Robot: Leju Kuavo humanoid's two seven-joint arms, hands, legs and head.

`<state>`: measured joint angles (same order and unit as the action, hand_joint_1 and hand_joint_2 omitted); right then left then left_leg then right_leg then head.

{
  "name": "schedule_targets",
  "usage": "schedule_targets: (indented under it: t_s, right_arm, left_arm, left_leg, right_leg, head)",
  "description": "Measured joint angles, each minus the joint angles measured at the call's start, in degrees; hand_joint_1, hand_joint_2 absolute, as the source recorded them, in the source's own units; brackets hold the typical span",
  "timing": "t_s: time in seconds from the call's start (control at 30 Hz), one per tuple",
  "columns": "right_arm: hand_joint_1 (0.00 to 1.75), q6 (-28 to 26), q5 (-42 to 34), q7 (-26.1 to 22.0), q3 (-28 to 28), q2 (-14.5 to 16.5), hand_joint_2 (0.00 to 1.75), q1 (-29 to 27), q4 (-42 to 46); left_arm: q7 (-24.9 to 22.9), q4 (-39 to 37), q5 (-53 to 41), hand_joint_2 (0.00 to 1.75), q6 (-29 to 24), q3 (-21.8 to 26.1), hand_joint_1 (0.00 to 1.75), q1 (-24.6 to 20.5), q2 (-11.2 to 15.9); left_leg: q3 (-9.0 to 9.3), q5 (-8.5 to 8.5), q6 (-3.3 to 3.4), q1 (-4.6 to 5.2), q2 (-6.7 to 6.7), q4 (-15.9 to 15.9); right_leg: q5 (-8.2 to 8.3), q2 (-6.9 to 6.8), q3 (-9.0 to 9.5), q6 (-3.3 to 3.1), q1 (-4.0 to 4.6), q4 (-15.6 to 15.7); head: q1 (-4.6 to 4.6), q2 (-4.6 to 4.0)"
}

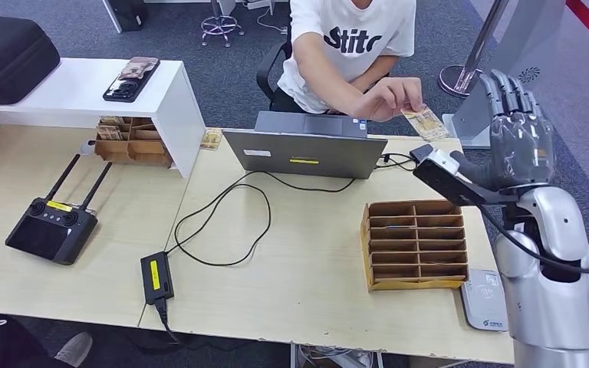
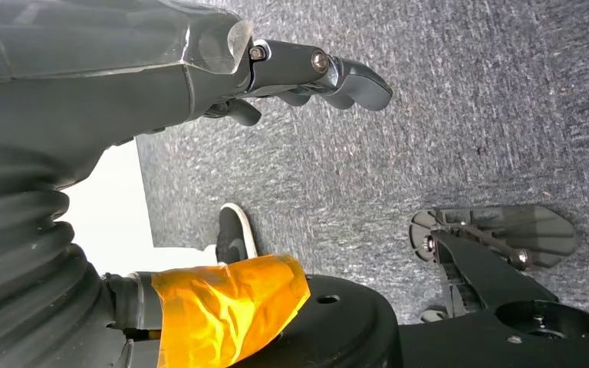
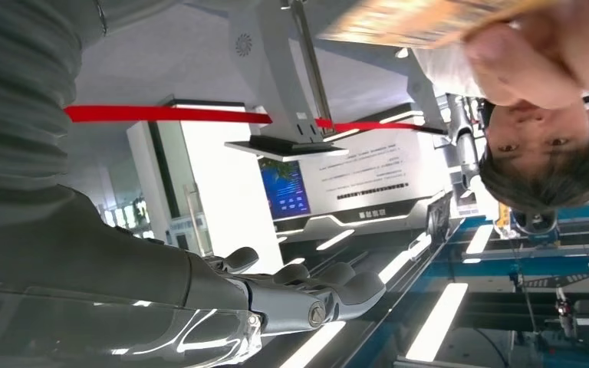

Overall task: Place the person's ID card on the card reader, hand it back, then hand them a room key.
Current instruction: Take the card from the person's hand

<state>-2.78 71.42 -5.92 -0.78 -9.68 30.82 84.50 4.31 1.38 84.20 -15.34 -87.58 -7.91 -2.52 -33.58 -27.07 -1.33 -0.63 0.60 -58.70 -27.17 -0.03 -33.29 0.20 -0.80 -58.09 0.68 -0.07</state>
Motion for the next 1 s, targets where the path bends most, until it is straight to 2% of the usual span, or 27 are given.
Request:
schedule_targets:
  t_s: [0.1, 0.23, 1.0]
  right_arm:
    - [0.00, 0.14, 0.79, 0.71, 0.47, 0.00, 1.75, 3.73, -3.41]
    - [0.00, 0.14, 1.21, 0.89, 0.76, 0.00, 1.75, 5.87, -5.87]
    - [0.00, -0.20, 2.88, 1.55, 0.85, 0.34, 1.75, 8.63, -10.04]
  left_arm:
    - [-0.03, 0.02, -0.59, 1.75, 0.10, 0.00, 0.00, -0.10, 0.11]
    - [-0.11, 0.02, -0.76, 1.75, 0.10, 0.00, 0.00, -0.16, 0.17]
    - [-0.20, 0.04, -1.71, 1.75, 0.16, -0.02, 0.00, -0.21, 0.54]
  left_leg:
    - [0.00, 0.00, 0.00, -0.01, 0.01, 0.00]
    - [-0.02, 0.00, -0.01, -0.01, 0.03, 0.00]
    - [-0.04, 0.00, -0.01, -0.01, 0.03, 0.00]
  right_leg:
    - [0.00, -0.01, -0.01, 0.00, 0.00, 0.00]
    - [-0.01, -0.03, -0.01, 0.00, 0.01, 0.00]
    - [-0.01, -0.03, -0.02, 0.00, 0.01, 0.00]
  head:
    - [-0.01, 0.00]
    - [-0.01, 0.00]
    - [-0.01, 0.00]
